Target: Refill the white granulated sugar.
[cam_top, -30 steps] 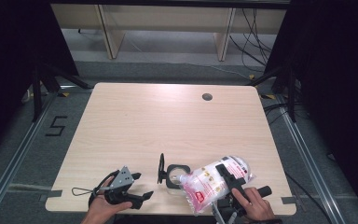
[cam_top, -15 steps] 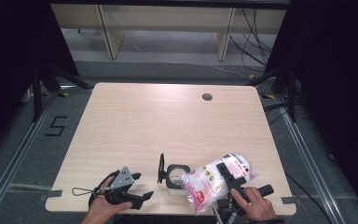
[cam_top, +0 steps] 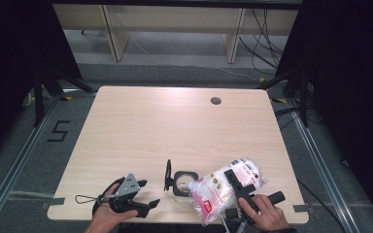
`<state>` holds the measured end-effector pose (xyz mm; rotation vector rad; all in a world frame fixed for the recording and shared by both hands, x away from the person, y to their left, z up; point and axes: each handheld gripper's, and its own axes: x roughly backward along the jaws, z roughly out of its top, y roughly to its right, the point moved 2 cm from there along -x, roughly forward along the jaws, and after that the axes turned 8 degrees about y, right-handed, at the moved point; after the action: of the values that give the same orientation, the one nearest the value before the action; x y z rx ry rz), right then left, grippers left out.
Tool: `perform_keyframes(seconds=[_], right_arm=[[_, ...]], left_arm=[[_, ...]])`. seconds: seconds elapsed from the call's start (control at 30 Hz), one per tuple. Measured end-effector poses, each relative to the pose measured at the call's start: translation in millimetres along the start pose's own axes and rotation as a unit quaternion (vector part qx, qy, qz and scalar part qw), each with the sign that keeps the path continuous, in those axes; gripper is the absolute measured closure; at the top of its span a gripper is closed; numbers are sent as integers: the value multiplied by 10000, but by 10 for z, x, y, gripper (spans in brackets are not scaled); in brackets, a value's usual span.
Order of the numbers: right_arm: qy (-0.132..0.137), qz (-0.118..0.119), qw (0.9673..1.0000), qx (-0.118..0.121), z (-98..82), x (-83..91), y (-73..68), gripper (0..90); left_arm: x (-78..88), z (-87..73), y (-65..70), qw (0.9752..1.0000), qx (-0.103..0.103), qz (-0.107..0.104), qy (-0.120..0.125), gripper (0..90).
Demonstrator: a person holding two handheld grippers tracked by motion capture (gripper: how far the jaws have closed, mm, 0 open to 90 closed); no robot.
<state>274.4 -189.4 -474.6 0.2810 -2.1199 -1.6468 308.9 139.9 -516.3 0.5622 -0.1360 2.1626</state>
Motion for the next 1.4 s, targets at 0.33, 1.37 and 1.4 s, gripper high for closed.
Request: perform_keyframes(seconds=[0.33,1.37,1.4], right_arm=[[-30,-17,10000,2,1,5,-4,406],[-94,-87,9996,234,11,25,38,409],[-122,-61,9997,204,6,23,25,409]], left_arm=[[2,2,-1,10000,-2,1,-11,192],[-8,2,-11,9999,-165,-8,9,192],[-7,2,-11,9999,-165,4,7,192]])
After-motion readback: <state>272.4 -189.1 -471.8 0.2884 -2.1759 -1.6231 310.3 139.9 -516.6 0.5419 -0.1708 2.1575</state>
